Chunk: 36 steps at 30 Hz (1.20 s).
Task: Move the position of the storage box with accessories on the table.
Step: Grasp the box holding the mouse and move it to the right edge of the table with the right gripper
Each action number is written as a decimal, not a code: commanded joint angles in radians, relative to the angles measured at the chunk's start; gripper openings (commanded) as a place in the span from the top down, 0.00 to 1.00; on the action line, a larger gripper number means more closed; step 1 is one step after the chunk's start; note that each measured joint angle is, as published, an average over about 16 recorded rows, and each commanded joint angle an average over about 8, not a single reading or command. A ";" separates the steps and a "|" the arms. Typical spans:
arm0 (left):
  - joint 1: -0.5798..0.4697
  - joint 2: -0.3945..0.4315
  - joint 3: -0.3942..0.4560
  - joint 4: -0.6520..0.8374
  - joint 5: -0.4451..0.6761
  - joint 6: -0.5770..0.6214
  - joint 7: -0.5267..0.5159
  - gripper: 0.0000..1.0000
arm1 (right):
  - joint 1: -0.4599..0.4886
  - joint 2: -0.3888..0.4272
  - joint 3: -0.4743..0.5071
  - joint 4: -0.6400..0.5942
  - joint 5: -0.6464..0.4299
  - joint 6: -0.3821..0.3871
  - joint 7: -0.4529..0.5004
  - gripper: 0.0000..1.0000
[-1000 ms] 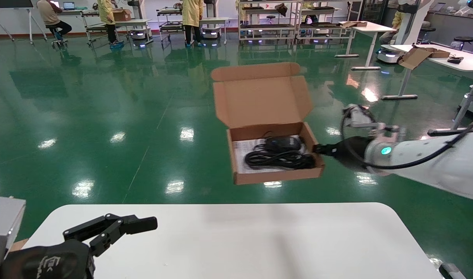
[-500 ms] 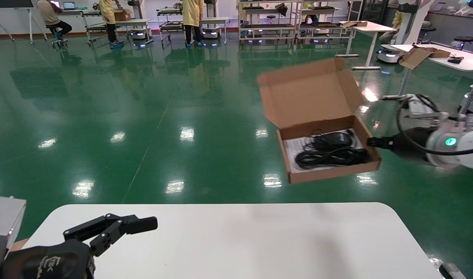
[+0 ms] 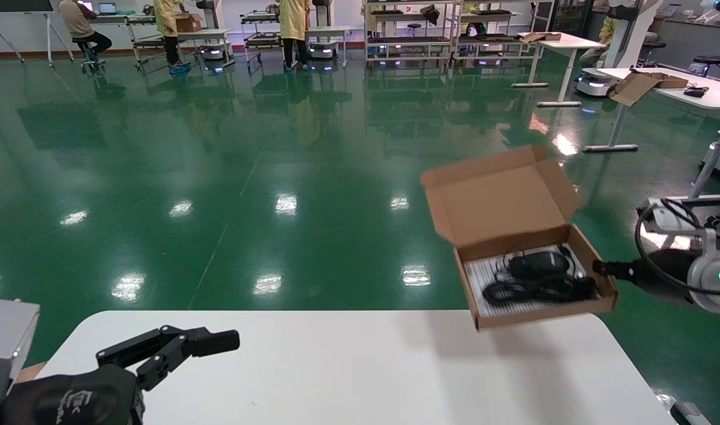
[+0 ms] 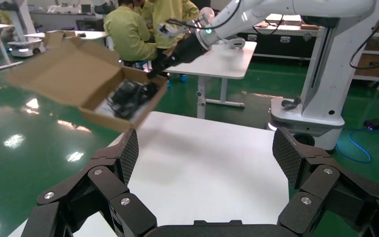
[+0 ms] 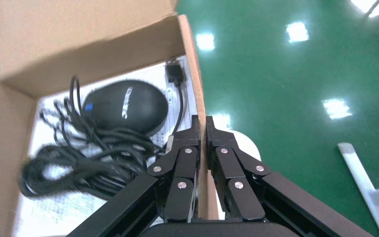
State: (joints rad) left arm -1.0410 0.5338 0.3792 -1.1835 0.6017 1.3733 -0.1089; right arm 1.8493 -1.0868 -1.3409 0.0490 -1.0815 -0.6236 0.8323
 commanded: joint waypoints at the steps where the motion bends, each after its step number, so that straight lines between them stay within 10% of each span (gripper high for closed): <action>1: 0.000 0.000 0.000 0.000 0.000 0.000 0.000 0.00 | -0.018 0.005 0.002 -0.005 0.003 -0.001 -0.015 1.00; 36: 0.000 0.000 0.000 0.000 0.000 0.000 0.000 0.00 | -0.202 0.078 0.071 -0.032 0.101 0.044 -0.207 1.00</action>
State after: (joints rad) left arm -1.0410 0.5338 0.3792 -1.1835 0.6017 1.3733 -0.1089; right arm 1.6487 -1.0081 -1.2718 0.0171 -0.9836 -0.5810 0.6235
